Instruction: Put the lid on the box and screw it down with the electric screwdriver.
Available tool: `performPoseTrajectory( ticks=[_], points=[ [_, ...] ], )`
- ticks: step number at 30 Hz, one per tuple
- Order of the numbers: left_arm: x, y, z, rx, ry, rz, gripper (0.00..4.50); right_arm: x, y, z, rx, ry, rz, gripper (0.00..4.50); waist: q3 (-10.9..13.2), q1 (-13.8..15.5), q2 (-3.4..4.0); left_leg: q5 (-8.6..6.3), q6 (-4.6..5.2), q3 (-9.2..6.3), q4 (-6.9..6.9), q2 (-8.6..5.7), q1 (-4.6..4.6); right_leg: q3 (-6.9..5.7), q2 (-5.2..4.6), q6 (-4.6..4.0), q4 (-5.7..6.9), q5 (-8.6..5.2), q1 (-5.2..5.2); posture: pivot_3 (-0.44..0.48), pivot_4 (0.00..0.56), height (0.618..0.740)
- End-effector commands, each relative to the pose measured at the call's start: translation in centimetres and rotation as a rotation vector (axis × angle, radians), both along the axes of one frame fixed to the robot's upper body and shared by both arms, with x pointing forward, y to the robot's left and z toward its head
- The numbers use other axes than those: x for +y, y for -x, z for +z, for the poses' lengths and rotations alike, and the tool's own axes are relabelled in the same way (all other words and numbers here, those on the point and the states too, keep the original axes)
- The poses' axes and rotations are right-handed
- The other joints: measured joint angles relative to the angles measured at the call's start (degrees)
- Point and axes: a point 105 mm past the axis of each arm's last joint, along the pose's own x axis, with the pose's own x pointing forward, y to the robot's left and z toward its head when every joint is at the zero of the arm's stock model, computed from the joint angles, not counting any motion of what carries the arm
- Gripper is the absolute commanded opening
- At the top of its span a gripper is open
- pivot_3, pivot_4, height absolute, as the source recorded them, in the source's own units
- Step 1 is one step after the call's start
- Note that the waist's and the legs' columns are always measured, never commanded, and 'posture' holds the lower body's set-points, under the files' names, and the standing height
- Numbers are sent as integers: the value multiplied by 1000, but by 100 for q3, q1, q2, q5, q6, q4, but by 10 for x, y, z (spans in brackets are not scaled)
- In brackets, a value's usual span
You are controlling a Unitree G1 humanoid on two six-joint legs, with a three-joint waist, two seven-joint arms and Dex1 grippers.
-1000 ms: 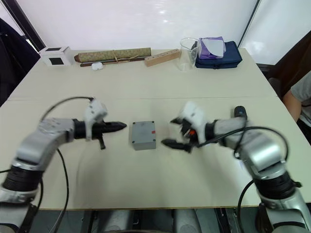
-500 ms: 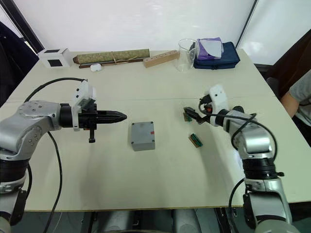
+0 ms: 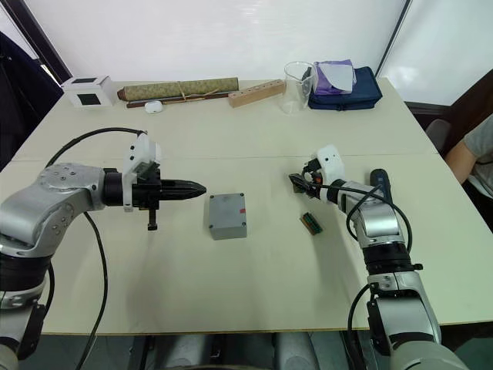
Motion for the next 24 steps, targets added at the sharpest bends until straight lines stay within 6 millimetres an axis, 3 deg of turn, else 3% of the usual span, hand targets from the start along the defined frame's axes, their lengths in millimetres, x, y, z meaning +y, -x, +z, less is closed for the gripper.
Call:
performPoseTrajectory(
  ticks=[1,7,11,12,14,24],
  points=[
    [-1,3,0,-24,-9,-5,0,4,-2,21,-76,-4,17,2674,0,-2,0,0,0,0,0,0,0,0,0,0,0,0,0,0,150,740],
    [-2,5,-2,-23,-13,-7,0,4,-1,19,-72,-3,20,2674,0,-2,0,0,0,-1,0,0,0,0,0,0,0,0,0,0,150,740],
    [-1,6,-4,-20,-19,-7,0,5,-2,18,-72,-4,21,1101,0,2,0,0,0,0,0,0,0,0,0,0,0,0,0,0,150,740],
    [-1,5,-4,-20,-20,-7,0,6,-2,17,-70,2,22,538,0,1,0,0,0,0,0,0,0,0,0,0,0,0,0,0,150,740],
    [-1,5,-4,-20,-19,-7,0,6,-2,16,-68,10,22,19,0,-1,0,0,0,0,0,0,0,0,0,0,0,0,0,0,150,740],
    [-2,2,-5,-19,-16,-5,0,8,1,23,-116,37,59,19,0,-1,0,0,0,0,0,0,0,0,0,0,0,0,0,0,150,740]
  ],
)
